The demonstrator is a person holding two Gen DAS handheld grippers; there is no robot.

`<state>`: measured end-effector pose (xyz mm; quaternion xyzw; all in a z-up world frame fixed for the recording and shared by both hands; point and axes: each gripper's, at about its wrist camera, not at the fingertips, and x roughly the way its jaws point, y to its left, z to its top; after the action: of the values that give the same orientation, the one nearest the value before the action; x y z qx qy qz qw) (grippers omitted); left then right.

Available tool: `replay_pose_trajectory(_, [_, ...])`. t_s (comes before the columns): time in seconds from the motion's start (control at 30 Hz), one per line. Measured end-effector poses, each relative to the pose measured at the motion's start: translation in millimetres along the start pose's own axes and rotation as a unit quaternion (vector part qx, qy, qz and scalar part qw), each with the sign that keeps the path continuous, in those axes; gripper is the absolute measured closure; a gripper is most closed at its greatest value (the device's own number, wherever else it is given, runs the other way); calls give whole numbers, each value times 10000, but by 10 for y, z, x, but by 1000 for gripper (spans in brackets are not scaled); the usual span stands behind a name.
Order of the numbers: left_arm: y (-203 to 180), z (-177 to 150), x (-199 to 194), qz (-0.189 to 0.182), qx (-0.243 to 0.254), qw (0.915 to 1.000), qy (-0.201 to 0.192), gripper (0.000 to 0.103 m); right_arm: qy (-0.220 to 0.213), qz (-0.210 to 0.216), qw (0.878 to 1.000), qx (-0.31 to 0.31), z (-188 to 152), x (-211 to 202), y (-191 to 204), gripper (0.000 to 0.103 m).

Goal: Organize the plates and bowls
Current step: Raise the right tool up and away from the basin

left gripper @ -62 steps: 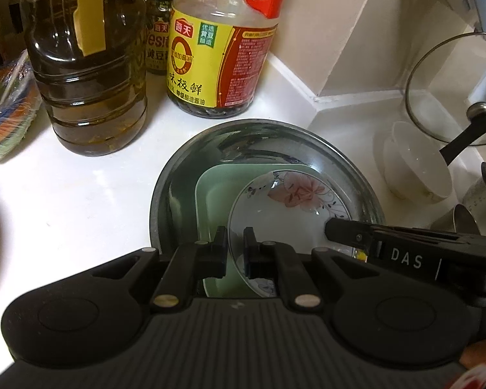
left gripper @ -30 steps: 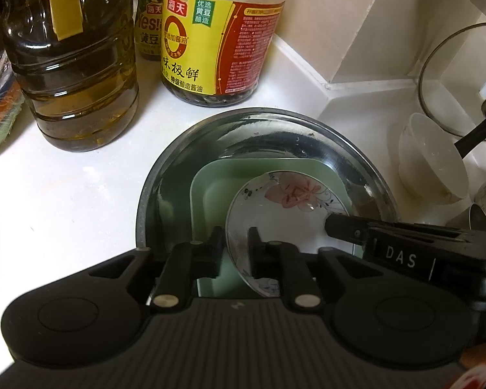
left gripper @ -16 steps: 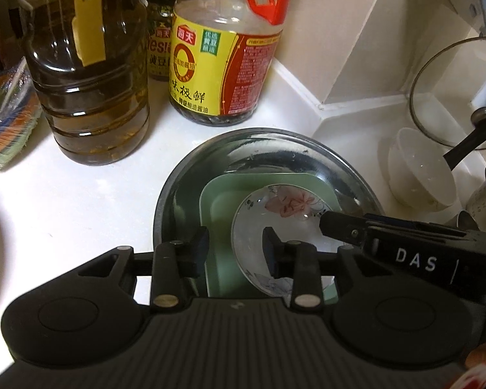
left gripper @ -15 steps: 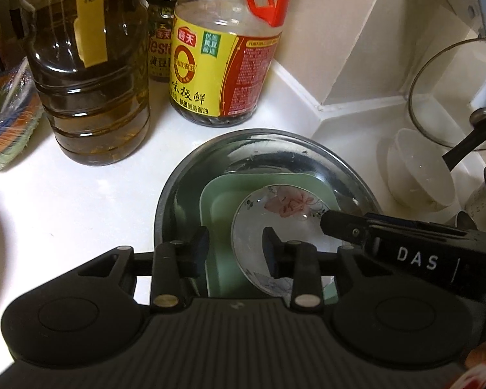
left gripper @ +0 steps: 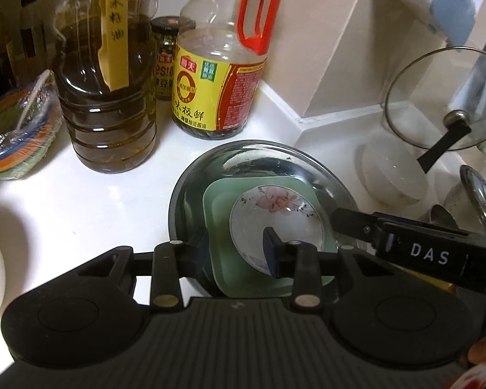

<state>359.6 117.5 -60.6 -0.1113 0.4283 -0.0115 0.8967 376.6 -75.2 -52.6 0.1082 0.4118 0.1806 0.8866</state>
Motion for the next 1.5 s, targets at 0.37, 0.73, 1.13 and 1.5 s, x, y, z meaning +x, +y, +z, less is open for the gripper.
replay_pose_trajectory(0.37, [28,-198,-316,-333,294,9990,8,70,-192,-267,9991,281,-333,-433,101,47])
replay_pose_trajectory(0.73, [6,-417,-433,-613,670,9958,127,70,-171,-435,9963,716,-691,-688,71,47])
replay_pose_trajectory(1.13, [-262,-576,-462,-866,926,9915,307,70,-83,-613,9933,981,-906,-929,-64,47])
replay_pose_trajectory(1.5, [-820,-707,-388,-939,1238,9867,489,70,51,-716,9909,1139,-982,-1160,-480,47])
